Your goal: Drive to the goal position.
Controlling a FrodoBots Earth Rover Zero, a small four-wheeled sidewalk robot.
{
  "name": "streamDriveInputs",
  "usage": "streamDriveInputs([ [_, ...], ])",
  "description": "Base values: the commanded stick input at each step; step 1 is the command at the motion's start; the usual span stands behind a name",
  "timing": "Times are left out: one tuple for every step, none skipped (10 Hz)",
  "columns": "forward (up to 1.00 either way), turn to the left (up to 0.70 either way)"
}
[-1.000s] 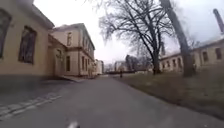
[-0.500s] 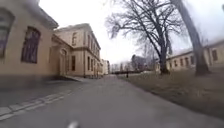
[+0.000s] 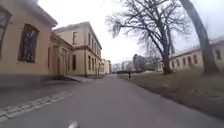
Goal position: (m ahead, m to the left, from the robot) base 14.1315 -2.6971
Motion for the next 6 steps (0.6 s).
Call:
streamDriveInputs([
  [1.0,0.0],
  [1.0,0.0],
  [1.0,0.0],
  [1.0,0.0],
  [1.0,0.0],
  [1.0,0.0],
])
